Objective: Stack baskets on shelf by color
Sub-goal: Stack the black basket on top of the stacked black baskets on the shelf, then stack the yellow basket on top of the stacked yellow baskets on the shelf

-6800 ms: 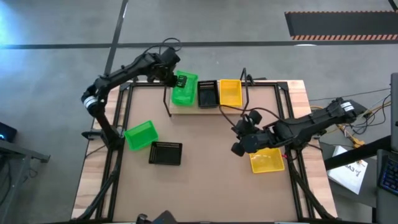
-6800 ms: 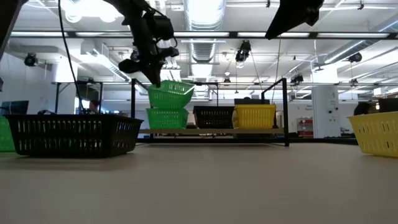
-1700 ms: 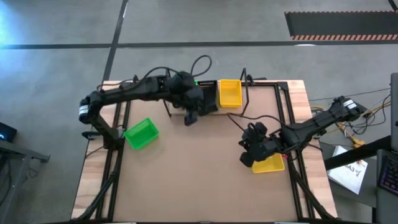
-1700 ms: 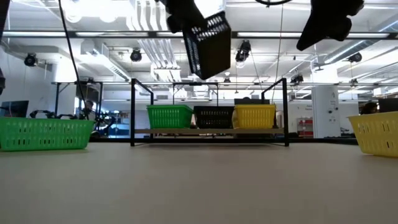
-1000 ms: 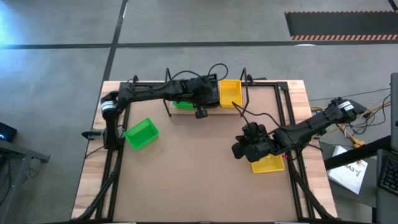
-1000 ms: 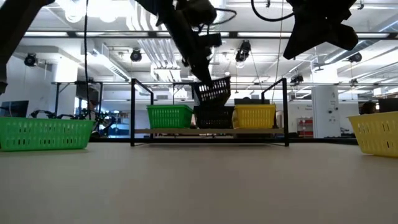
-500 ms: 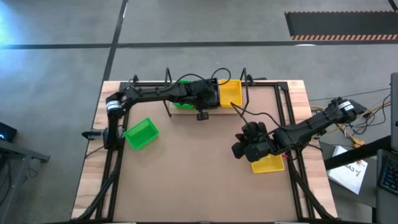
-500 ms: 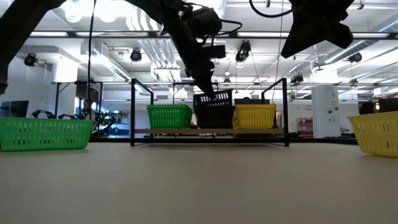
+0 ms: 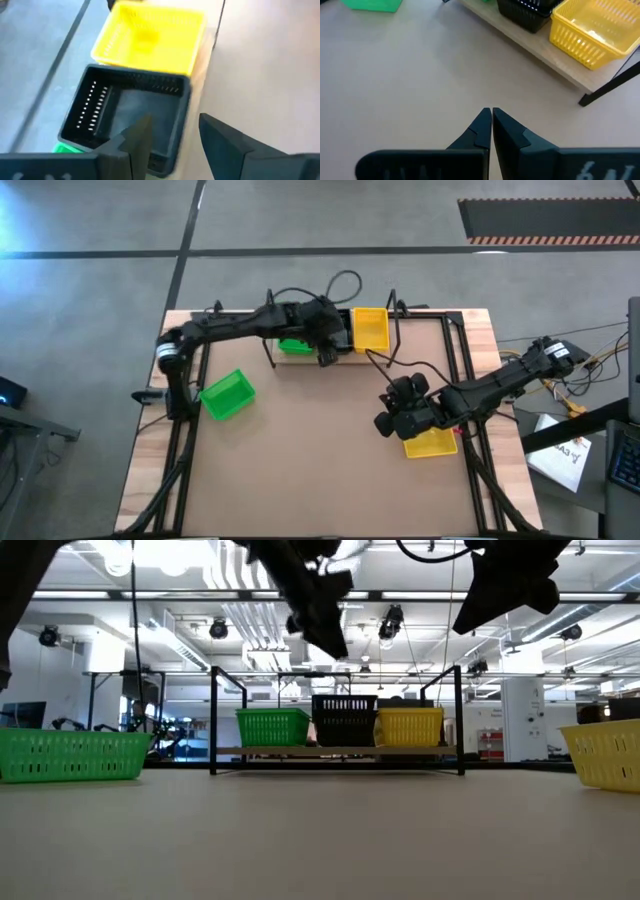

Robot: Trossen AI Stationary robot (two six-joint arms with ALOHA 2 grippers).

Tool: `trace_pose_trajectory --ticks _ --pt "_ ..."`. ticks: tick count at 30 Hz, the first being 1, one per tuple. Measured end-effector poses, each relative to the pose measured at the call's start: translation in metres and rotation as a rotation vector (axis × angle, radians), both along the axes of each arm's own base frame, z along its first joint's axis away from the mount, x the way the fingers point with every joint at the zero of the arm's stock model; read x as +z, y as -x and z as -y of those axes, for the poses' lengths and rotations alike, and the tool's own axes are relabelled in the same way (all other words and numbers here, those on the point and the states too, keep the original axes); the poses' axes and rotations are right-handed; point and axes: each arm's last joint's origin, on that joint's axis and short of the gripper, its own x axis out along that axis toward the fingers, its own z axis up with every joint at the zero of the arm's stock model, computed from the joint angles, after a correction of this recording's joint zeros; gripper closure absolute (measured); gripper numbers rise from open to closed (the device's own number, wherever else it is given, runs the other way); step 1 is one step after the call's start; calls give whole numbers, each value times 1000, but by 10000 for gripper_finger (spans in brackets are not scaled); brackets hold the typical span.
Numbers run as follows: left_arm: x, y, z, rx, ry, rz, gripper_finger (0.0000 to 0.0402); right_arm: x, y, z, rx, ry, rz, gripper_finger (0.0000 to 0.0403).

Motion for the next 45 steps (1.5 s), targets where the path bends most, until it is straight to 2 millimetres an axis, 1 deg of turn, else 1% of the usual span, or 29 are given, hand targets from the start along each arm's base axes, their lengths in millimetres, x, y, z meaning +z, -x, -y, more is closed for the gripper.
trace_pose_trajectory --ticks 2,5,8,11,13,17,20,23,25,27,31,33,35,39,42,45 --pt "8 7 3 23 55 57 252 0 -1 3 1 12 -9 394" --pt "2 4 3 39 115 141 261 -1 -3 10 4 37 -31 394" --pt "-21 -3 -1 51 126 166 285 -1 -5 18 -6 54 -47 394" --pt "-48 -6 -7 101 165 160 318 -1 -6 23 -19 60 -51 394" --pt "-58 -7 -11 131 182 174 344 -1 -6 24 -23 57 -49 394" --pt "-73 -4 -15 155 190 191 391 -1 -7 24 -21 50 -46 394" --pt "-83 -1 -17 163 196 174 396 -1 -7 23 -9 28 -53 394" --pt "-86 0 -18 164 200 168 394 -2 -7 23 1 9 -59 394" --pt "-86 0 -18 163 201 171 394 -2 -7 22 3 2 -59 394" --pt "-79 2 -16 159 200 177 394 -2 -7 22 6 -20 -61 394" --pt "-43 10 -10 135 175 274 393 -6 -5 20 -12 -125 -68 394" --pt "-25 18 -6 126 163 320 393 -11 -3 19 -37 -221 -78 394" --pt "-12 26 -2 118 154 353 393 -20 0 17 -109 -344 -94 394" --pt "4 43 7 103 145 391 393 -35 11 9 -233 -588 -184 382" --pt "4 53 13 96 146 391 393 -41 16 1 -295 -670 -238 358" --pt "-7 62 17 93 164 351 393 -49 16 -6 -346 -701 -284 322"
